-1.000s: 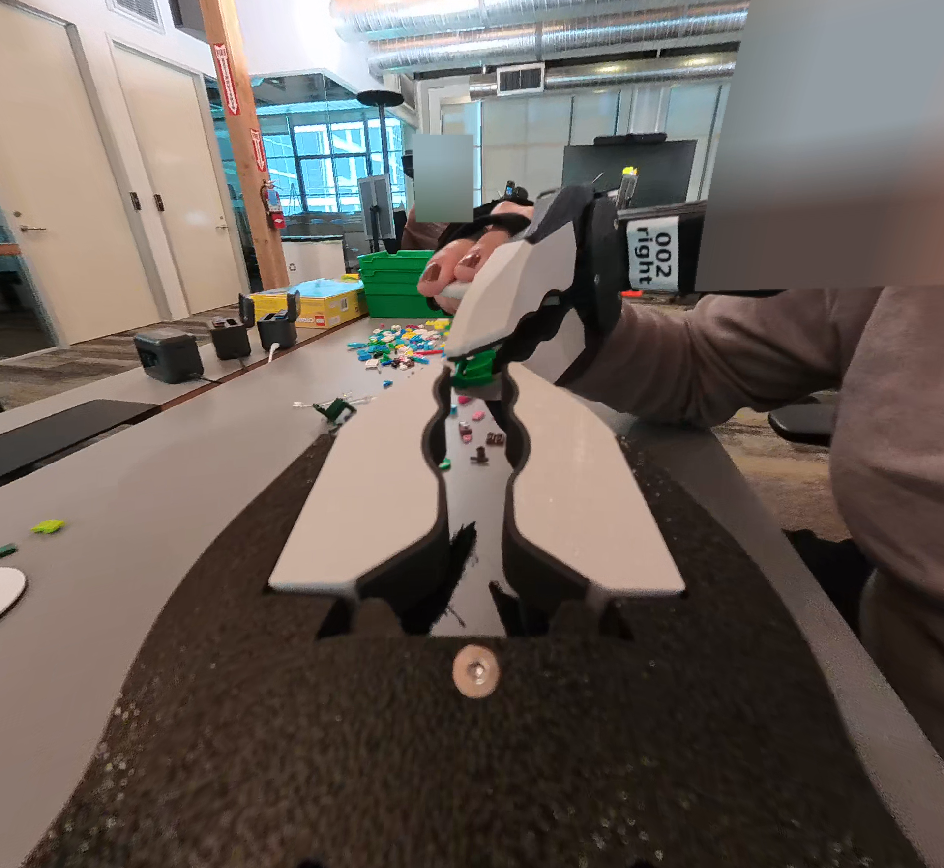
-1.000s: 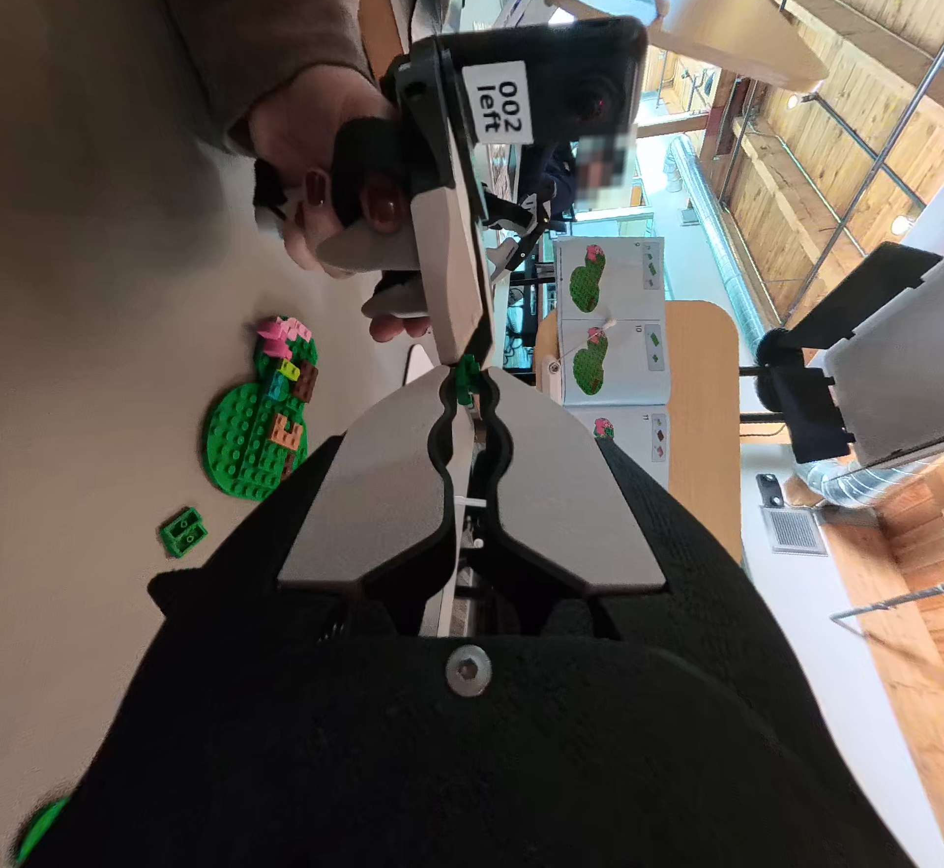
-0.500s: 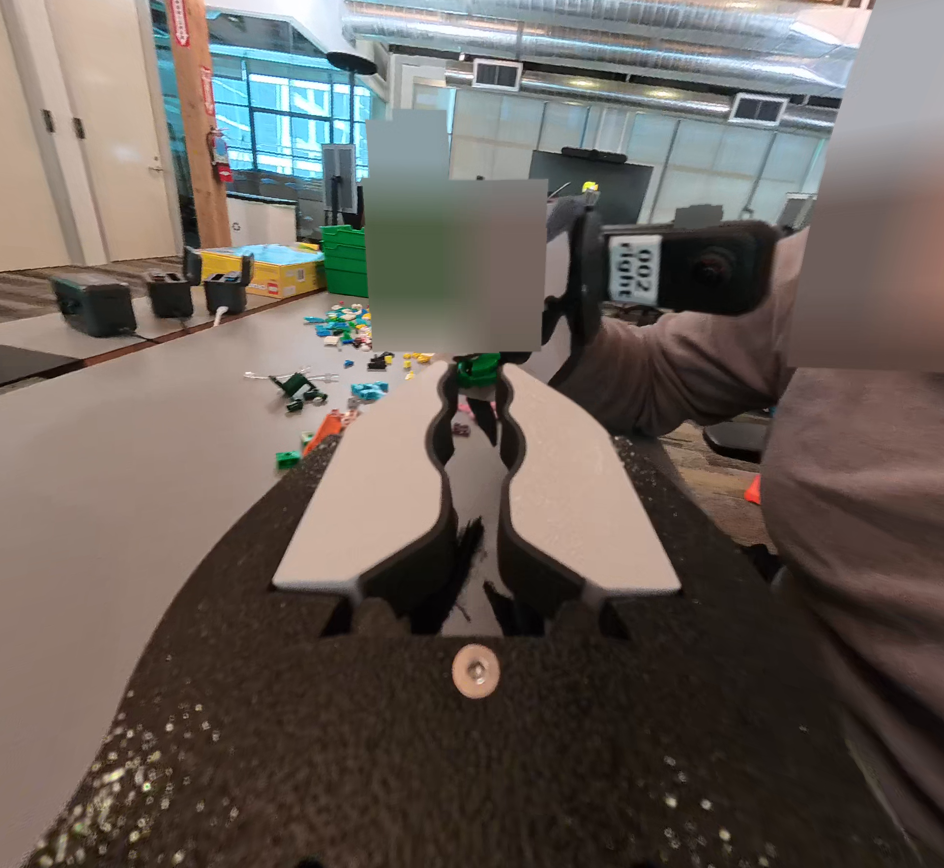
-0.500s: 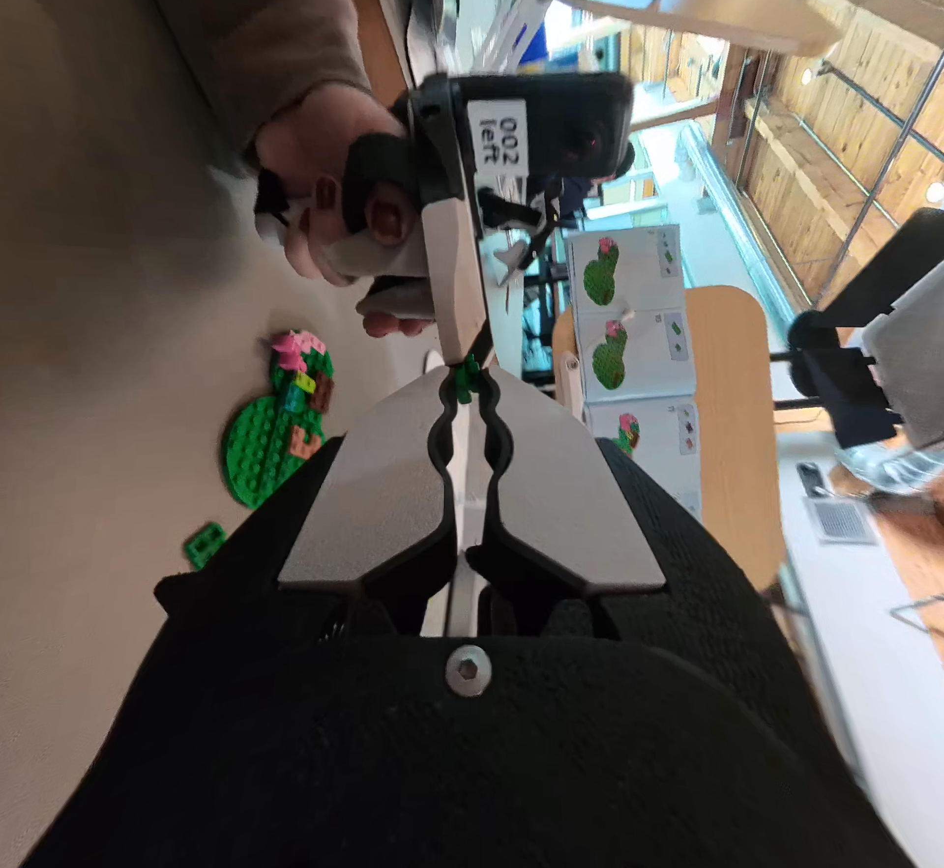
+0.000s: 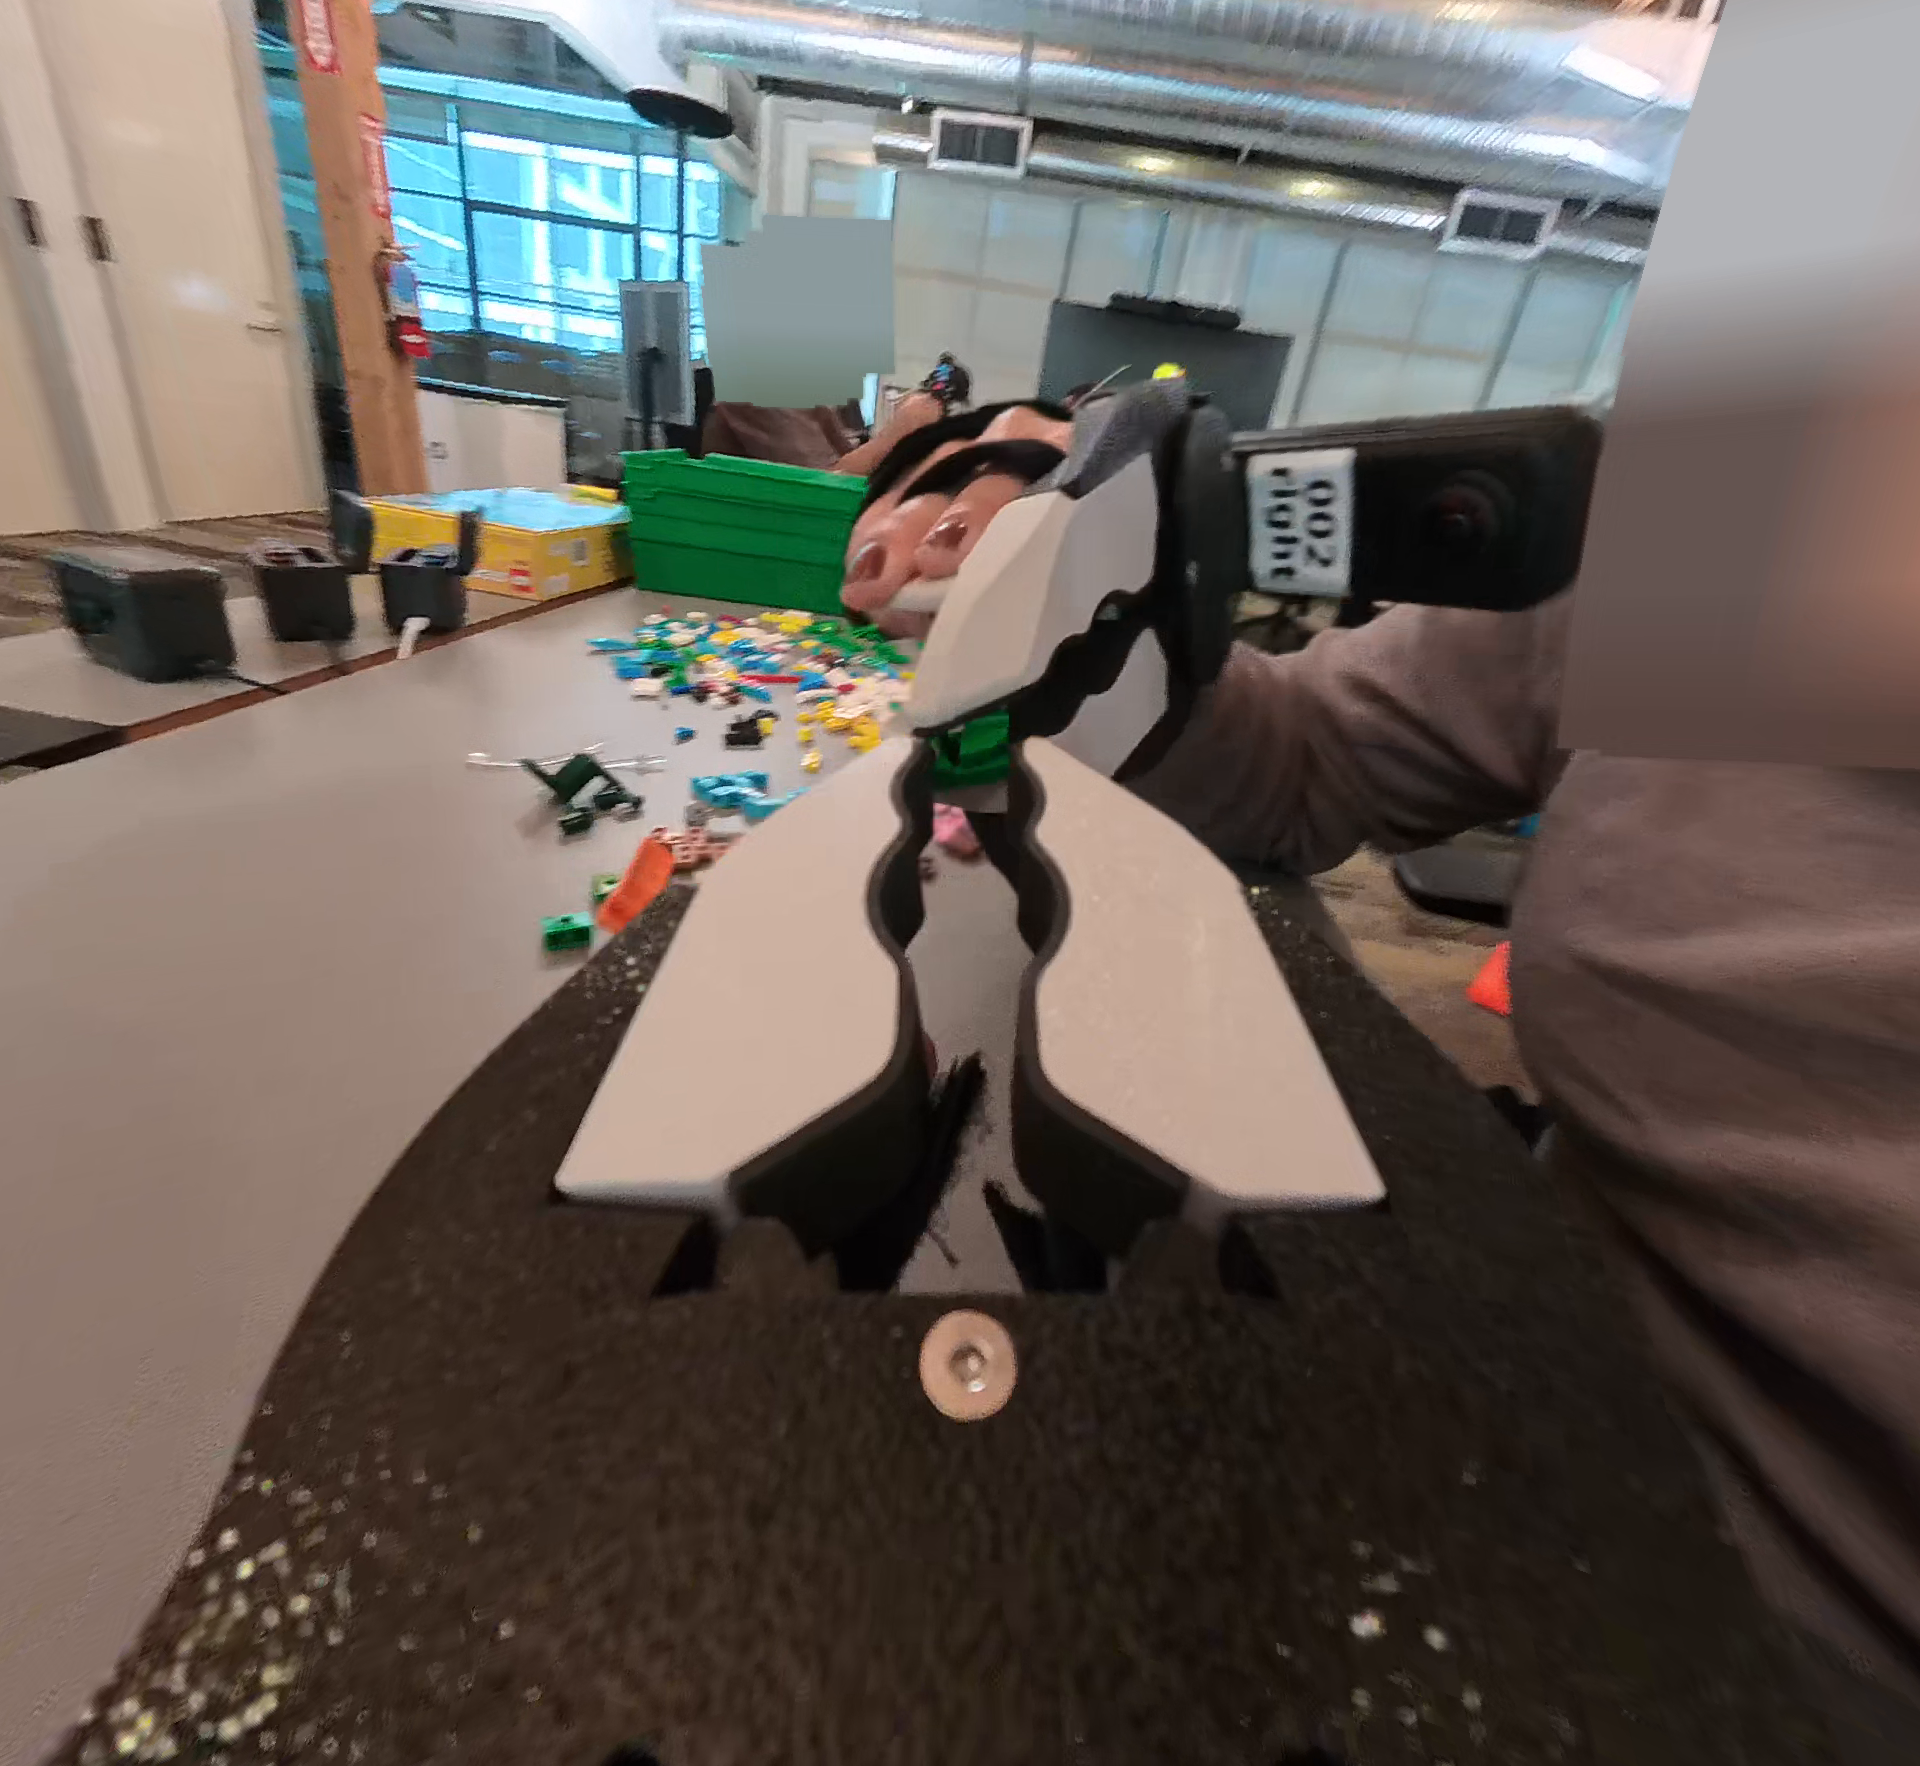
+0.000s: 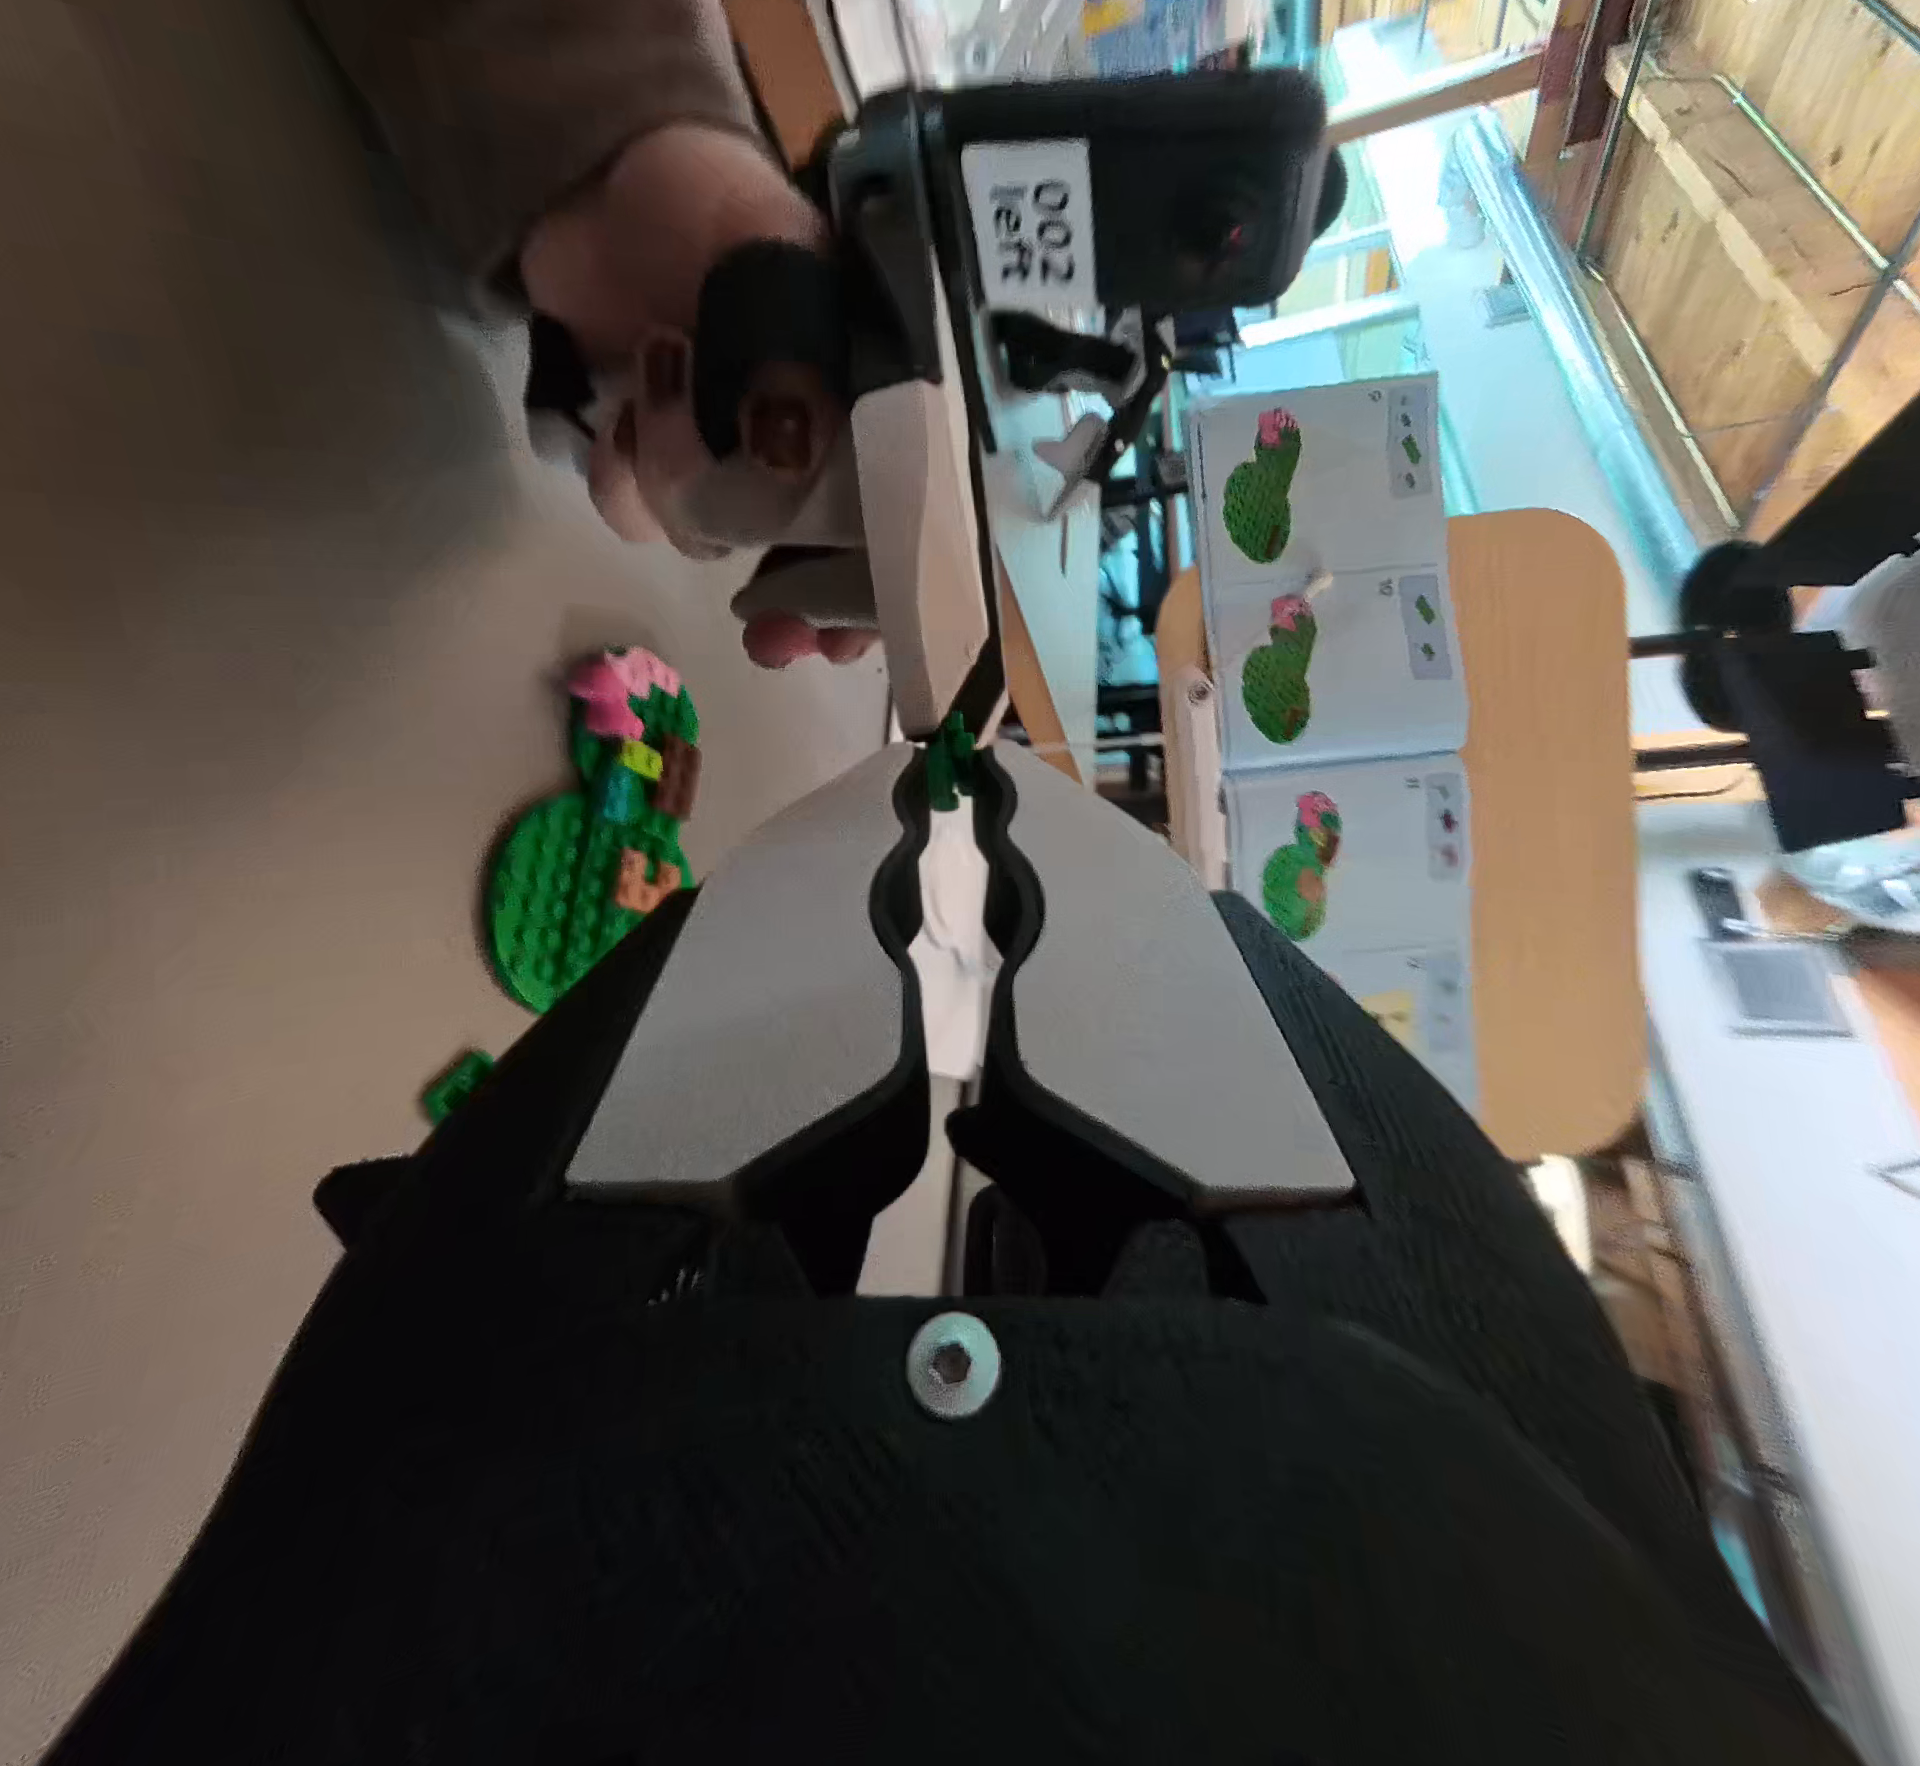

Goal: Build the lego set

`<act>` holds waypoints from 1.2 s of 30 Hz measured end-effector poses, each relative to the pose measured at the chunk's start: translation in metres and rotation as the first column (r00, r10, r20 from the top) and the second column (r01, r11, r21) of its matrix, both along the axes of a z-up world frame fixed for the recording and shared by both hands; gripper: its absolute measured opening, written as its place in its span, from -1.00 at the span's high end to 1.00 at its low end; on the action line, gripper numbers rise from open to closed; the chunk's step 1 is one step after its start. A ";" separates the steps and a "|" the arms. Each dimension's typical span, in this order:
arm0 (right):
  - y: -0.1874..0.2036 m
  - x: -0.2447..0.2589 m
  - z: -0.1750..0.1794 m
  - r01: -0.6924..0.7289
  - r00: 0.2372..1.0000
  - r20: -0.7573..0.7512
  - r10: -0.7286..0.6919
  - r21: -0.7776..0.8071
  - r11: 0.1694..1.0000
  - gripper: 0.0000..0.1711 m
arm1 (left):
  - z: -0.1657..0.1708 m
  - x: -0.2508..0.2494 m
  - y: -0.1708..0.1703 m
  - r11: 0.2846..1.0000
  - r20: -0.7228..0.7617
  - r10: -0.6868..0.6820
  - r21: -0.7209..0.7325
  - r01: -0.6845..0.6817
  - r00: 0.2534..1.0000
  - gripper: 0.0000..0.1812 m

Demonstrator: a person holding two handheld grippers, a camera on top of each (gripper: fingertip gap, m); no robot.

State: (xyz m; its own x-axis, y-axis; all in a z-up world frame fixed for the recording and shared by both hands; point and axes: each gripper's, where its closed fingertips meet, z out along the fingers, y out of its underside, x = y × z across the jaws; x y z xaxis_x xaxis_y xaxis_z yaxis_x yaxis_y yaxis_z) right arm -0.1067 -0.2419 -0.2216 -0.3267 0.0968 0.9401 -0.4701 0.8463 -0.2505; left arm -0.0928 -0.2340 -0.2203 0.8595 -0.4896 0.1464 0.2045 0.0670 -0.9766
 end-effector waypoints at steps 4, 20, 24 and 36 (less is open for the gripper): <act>-0.003 0.005 -0.001 -0.049 0.995 0.077 0.055 -0.081 0.996 0.93 | 0.000 0.004 -0.002 0.998 0.047 -0.058 -0.003 0.059 0.997 0.86; 0.000 -0.001 0.002 0.013 1.000 0.014 -0.012 -0.037 0.999 0.93 | 0.003 -0.001 0.000 1.000 0.039 0.005 0.018 -0.005 0.999 0.86; 0.003 -0.006 -0.001 0.046 0.997 -0.065 -0.044 0.042 0.998 0.95 | 0.000 -0.005 0.002 1.000 0.058 0.019 0.004 -0.019 0.998 0.86; 0.006 -0.009 0.000 0.035 0.999 -0.011 -0.036 -0.076 0.997 0.82 | -0.001 -0.009 0.003 0.998 0.042 0.055 0.013 -0.056 0.998 0.85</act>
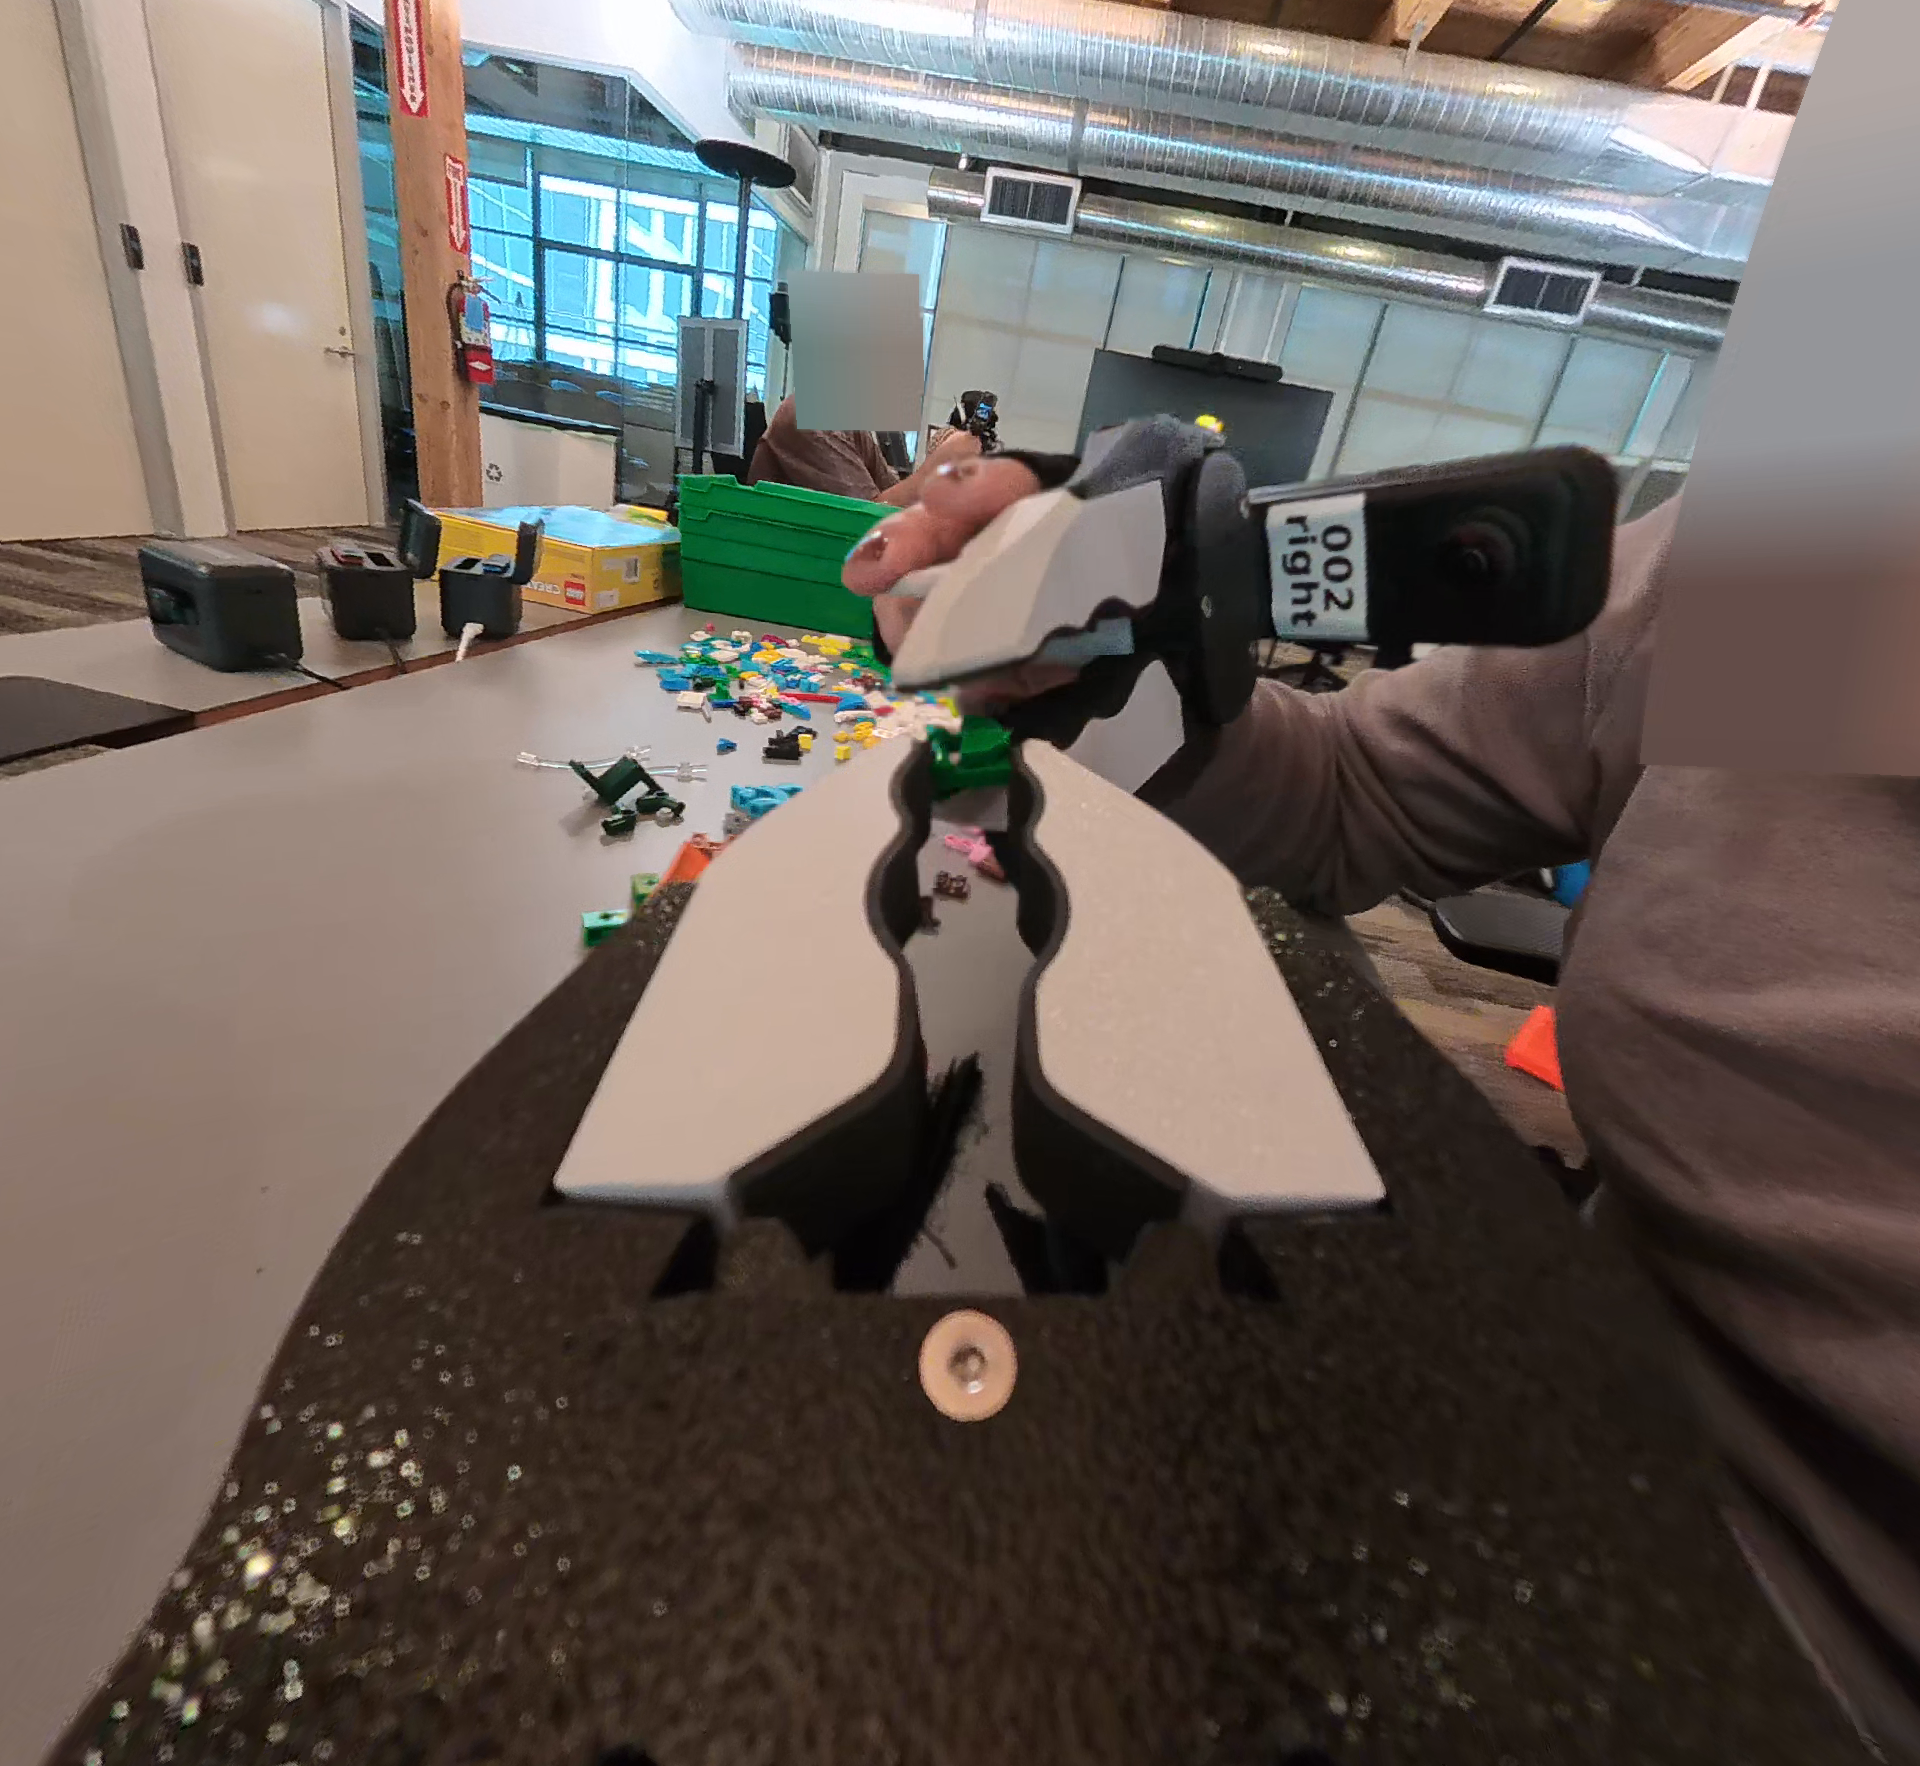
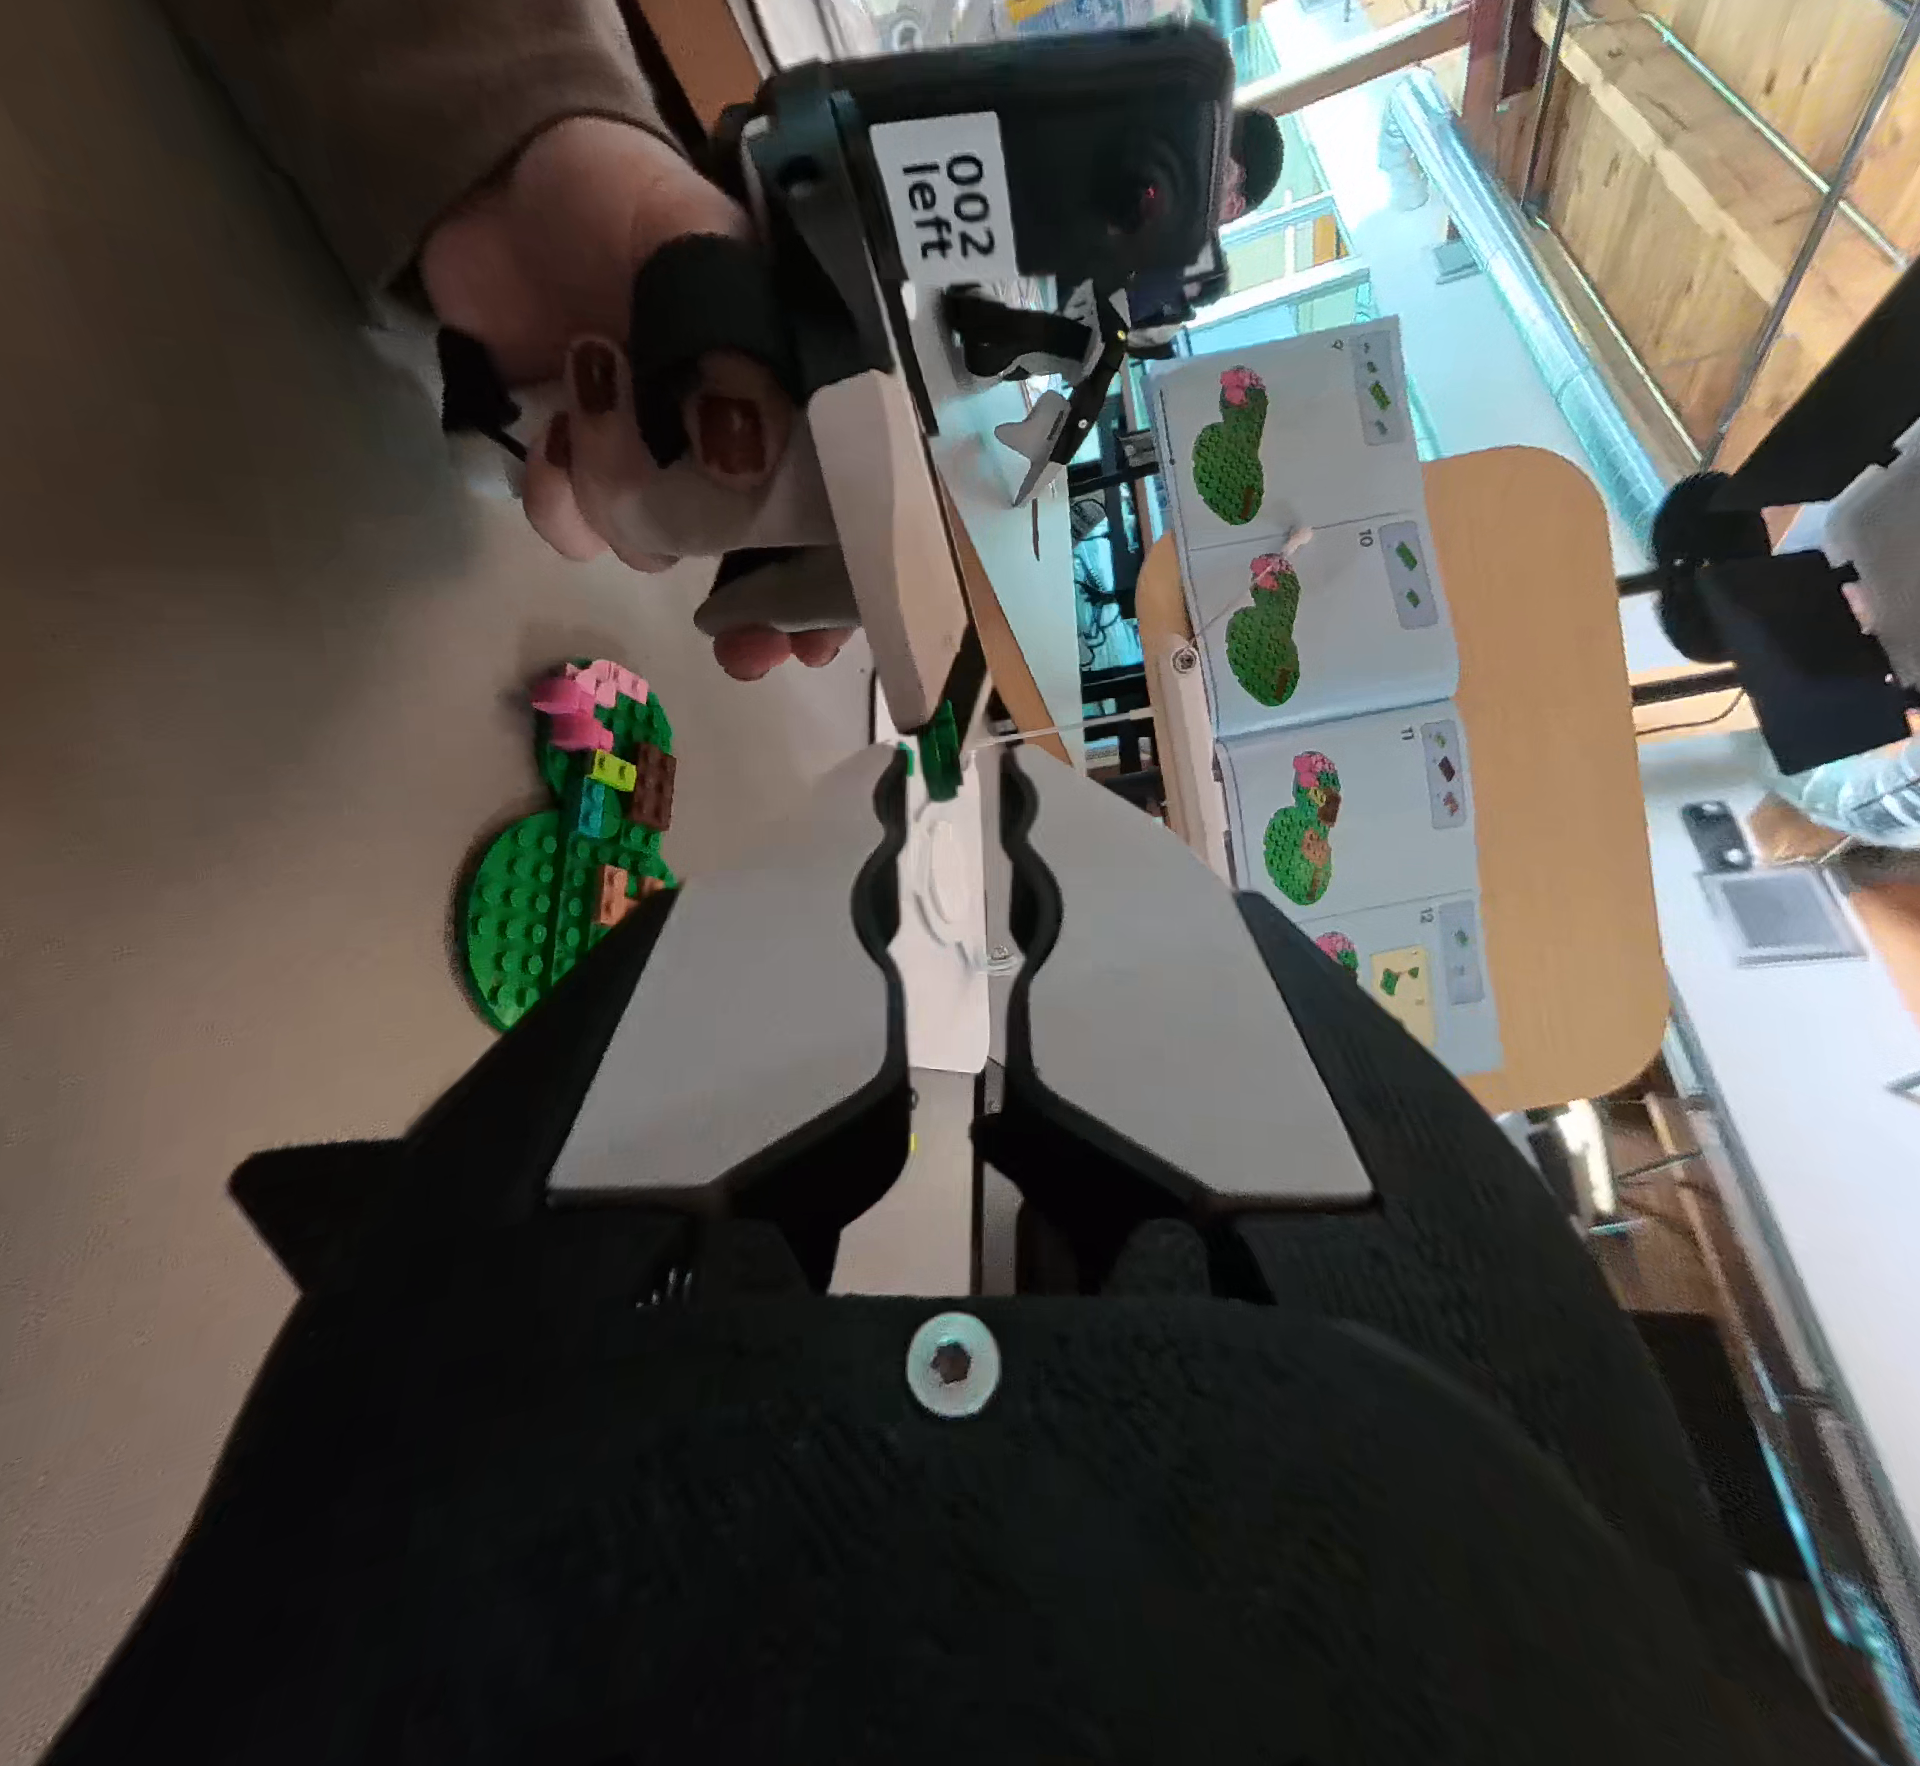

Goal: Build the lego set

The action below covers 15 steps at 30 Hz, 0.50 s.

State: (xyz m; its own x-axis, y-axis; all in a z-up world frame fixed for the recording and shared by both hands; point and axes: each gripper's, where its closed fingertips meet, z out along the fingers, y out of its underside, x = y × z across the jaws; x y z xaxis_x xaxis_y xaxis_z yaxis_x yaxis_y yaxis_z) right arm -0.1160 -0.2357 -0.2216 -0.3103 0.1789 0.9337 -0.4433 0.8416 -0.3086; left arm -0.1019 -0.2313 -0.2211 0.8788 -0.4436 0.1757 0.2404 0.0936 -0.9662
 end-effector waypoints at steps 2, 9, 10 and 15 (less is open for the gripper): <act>0.003 0.000 0.002 -0.005 1.000 0.013 0.005 -0.016 1.000 0.79 | 0.002 -0.001 -0.001 1.000 -0.013 0.014 0.008 -0.014 1.000 0.85; -0.005 0.010 -0.004 -0.078 0.997 0.025 0.077 0.027 0.997 0.84 | -0.005 0.004 0.001 0.999 -0.059 -0.006 -0.034 0.004 0.998 0.85; -0.006 0.011 -0.005 -0.085 0.996 0.025 0.084 0.036 0.996 0.86 | -0.005 0.005 0.001 0.999 -0.053 -0.013 -0.035 0.011 0.999 0.85; -0.006 0.012 -0.006 -0.098 0.995 0.003 0.098 0.068 0.993 0.94 | -0.005 0.006 0.000 0.997 -0.003 -0.053 -0.049 0.053 0.999 0.85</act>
State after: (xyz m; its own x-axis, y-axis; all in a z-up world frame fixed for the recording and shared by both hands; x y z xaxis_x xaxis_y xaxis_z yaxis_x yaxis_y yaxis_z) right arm -0.1043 -0.2419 -0.2275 -0.3229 0.0834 0.9428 -0.5247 0.8132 -0.2517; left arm -0.0956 -0.2316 -0.2257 0.8550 -0.4808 0.1946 0.2399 0.0338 -0.9702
